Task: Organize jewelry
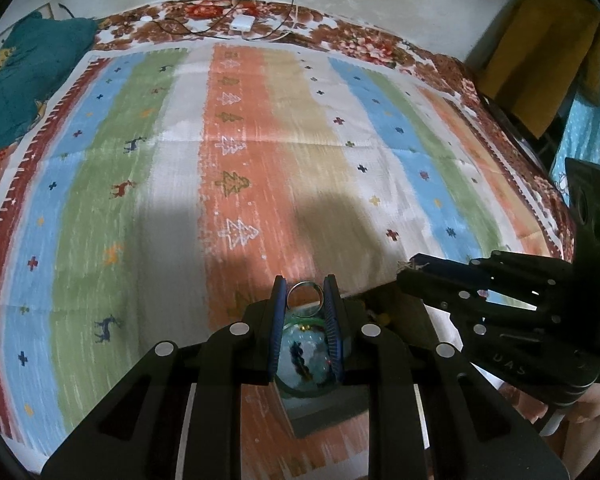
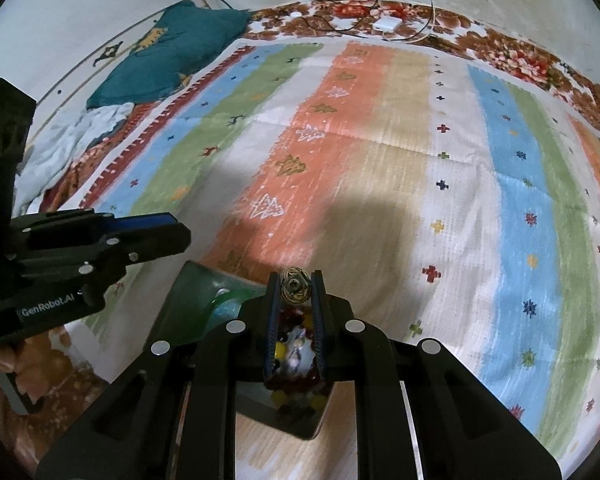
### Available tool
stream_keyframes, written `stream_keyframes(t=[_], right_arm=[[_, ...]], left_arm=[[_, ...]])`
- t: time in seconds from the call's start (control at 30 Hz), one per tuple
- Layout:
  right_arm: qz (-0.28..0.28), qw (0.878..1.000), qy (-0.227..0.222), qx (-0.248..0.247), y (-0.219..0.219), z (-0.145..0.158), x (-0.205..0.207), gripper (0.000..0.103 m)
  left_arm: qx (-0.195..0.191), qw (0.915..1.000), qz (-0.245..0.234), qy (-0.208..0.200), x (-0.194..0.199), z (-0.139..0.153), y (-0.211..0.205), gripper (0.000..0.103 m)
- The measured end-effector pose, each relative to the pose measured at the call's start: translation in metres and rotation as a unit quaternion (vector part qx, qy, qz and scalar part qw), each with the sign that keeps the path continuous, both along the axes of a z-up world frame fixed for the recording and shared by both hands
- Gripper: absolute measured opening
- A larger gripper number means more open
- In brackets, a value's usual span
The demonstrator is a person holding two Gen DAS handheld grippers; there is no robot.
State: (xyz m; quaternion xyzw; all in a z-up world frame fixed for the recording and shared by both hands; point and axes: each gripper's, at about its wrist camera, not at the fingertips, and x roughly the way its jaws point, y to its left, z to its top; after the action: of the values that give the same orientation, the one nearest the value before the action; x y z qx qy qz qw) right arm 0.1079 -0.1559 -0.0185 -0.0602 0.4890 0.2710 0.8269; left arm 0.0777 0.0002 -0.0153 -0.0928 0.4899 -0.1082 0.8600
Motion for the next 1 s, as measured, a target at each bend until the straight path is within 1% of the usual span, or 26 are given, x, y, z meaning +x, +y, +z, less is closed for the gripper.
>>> stream_keyframes(t=[0.23,0.43,0.47,0.5,0.53,0.6,0.67,0.7,0.73,0.8,0.87,0.9,0.97,1.0], right_arm=[[0.017,1.0,0.01,0.002,0.004,-0.003,-0.015,0.016],[0.021,1.0,0.017,0.004,0.004,-0.006,-0.022,0.016],[0.019,1.0,0.019,0.004,0.003,-0.007,-0.024,0.016],[0.017,1.0,0.016,0.0,0.001,-0.007,-0.025,0.018],[0.016,1.0,0.012,-0.003,0.001,-0.006,-0.026,0.023],[0.011,1.0,0.005,-0.003,-0.002,-0.004,-0.03,0.034],[0.009,1.0,0.0,0.0,-0.005,-0.002,-0.033,0.04],[0.008,1.0,-0.005,-0.003,-0.006,-0.002,-0.035,0.047],[0.008,1.0,-0.012,-0.008,-0.007,-0.001,-0.037,0.05],[0.009,1.0,-0.016,-0.011,-0.008,0.0,-0.041,0.052],[0.008,1.0,-0.017,-0.007,-0.01,0.0,-0.043,0.058],[0.007,1.0,-0.018,-0.005,-0.012,0.001,-0.045,0.06],[0.005,1.0,-0.02,-0.003,-0.014,0.001,-0.048,0.062],[0.004,1.0,-0.021,-0.003,-0.015,0.001,-0.048,0.065]], left_arm=[[-0.007,1.0,0.002,0.006,-0.011,-0.005,0.0,0.018],[-0.014,0.9998,-0.003,0.017,-0.019,-0.009,-0.003,0.019],[-0.016,0.9997,-0.003,0.019,-0.019,-0.009,-0.003,0.022],[-0.017,0.9996,-0.003,0.022,-0.02,-0.01,-0.003,0.027],[-0.016,0.9996,0.0,0.023,-0.021,-0.011,-0.002,0.039],[-0.012,0.9997,0.003,0.022,-0.023,-0.011,-0.001,0.041],[-0.011,0.9997,0.004,0.02,-0.026,-0.01,-0.001,0.042],[-0.011,0.9997,0.005,0.02,-0.028,-0.01,0.0,0.042],[-0.011,0.9997,0.006,0.019,-0.029,-0.01,0.001,0.043],[-0.011,0.9997,0.01,0.019,-0.033,-0.01,0.003,0.046],[-0.006,0.9997,0.013,0.018,-0.037,-0.009,0.004,0.053],[-0.005,0.9997,0.013,0.018,-0.038,-0.009,0.005,0.055],[-0.006,0.9997,0.017,0.017,-0.041,-0.009,0.007,0.065],[-0.006,0.9997,0.018,0.017,-0.043,-0.009,0.008,0.067]])
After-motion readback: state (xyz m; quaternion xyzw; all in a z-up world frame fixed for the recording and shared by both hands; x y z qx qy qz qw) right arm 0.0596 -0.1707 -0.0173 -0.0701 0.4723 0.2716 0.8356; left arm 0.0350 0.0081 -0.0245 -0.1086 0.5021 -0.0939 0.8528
